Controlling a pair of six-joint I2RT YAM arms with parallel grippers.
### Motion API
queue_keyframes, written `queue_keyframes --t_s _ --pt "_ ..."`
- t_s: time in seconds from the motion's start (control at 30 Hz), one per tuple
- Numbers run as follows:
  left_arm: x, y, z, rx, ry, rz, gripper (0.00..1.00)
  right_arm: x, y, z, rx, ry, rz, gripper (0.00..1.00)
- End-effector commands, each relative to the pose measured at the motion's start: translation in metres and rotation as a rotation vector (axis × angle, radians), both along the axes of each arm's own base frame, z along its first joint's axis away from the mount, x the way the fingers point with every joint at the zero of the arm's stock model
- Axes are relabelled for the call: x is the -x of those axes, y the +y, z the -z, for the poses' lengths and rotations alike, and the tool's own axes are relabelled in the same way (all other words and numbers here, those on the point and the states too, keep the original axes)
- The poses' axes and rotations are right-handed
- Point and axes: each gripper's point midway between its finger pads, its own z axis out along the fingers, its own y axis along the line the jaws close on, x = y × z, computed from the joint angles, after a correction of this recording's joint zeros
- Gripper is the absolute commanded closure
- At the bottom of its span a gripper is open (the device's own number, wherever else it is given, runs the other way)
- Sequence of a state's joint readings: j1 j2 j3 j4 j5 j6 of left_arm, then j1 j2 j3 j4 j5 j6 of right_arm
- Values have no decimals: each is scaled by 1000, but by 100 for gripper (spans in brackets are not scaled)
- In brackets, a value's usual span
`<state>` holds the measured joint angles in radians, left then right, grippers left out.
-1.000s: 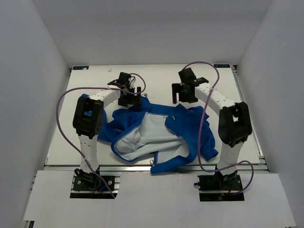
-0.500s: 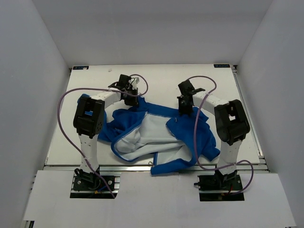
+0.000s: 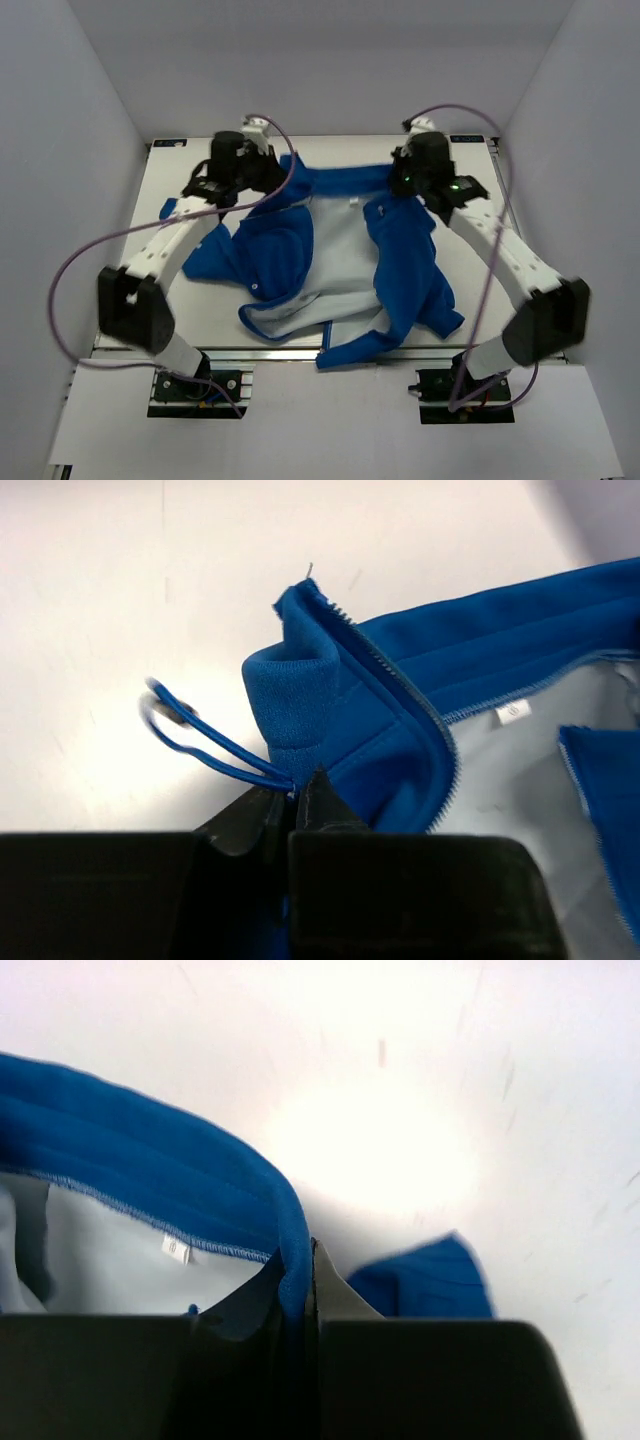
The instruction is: Zip up the jacket
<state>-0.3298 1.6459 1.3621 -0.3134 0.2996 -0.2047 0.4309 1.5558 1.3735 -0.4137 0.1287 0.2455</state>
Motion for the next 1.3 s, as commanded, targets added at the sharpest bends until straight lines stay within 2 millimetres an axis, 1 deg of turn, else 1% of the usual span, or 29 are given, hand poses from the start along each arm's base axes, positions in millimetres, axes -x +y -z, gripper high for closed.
queue_keyframes --t_s 0.0,0.03,0.07,0.1,0.13,0.17,0.23,0.27,0.33,0.37,0.4,0.43,0.47,0.53,0.57,0.63,0.67,0.7,0.8,0.9,1.0,1.03,1.07,1.1,1.13,1.17,1.2,1.23,1.27 --pt "34 -1 -141 152 -370 36 100 5 -13 -143 -91 -407 1 100" --pt "45 1 -156 168 -415 45 100 12 -15 -164 -109 -464 -8 100" --pt "67 7 -195 206 -519 50 100 28 -21 -194 -126 -540 -27 100" --pt "78 11 -213 228 -563 44 100 37 -23 -210 -139 -581 -39 100" --pt "91 15 -236 256 -612 42 100 47 -24 -234 -154 -642 -58 100" --pt "114 23 -268 293 -693 44 100 66 -27 -262 -173 -717 -97 100" --pt "146 29 -311 349 -794 71 100 91 -27 -299 -203 -816 -161 100" --pt "174 37 -341 390 -887 91 100 120 -26 -336 -241 -920 -235 100" --pt "210 37 -371 464 -968 164 100 151 -28 -372 -280 -1029 -296 100" --pt "233 41 -396 494 -1047 196 100 180 -34 -406 -323 -1124 -327 100" --pt "248 44 -410 520 -1074 216 100 194 -38 -422 -345 -1164 -336 100" --pt "270 47 -431 534 -1126 255 100 210 -40 -437 -356 -1208 -367 100" --pt "276 48 -440 539 -1145 262 100 233 -49 -464 -380 -1280 -368 100" --pt "292 48 -455 559 -1172 304 100 252 -56 -486 -396 -1334 -378 100" --pt "309 54 -472 571 -1221 312 100 275 -65 -506 -415 -1397 -381 100" --pt "325 60 -488 597 -1270 317 100 296 -75 -523 -439 -1465 -376 100" --pt "339 66 -499 609 -1312 319 100 307 -79 -530 -450 -1497 -381 100" --pt "348 68 -504 616 -1335 330 100 325 -85 -541 -465 -1551 -387 100" --pt "368 74 -520 630 -1400 347 100 340 -94 -557 -506 -1597 -372 100" --pt "362 77 -528 620 -1398 310 100 332 -98 -562 -512 -1597 -327 100" --pt "324 78 -527 609 -1353 207 100 294 -101 -558 -502 -1546 -210 100" --pt "308 77 -523 598 -1322 173 100 267 -99 -552 -476 -1512 -155 100" --pt "281 73 -517 579 -1279 136 100 251 -96 -548 -465 -1488 -128 100" --pt "261 77 -516 566 -1263 67 100 234 -97 -544 -455 -1463 -82 100" --pt "241 76 -507 542 -1218 28 100 201 -91 -533 -423 -1413 -40 100" --pt "208 71 -495 516 -1168 -12 100 181 -87 -525 -390 -1387 -16 100" --pt "182 77 -486 491 -1126 -99 100 162 -83 -516 -373 -1356 9 100" --pt "161 78 -476 465 -1096 -144 100 127 -74 -499 -335 -1300 39 100" --pt "122 72 -455 424 -1035 -184 100 103 -67 -483 -311 -1258 57 100"
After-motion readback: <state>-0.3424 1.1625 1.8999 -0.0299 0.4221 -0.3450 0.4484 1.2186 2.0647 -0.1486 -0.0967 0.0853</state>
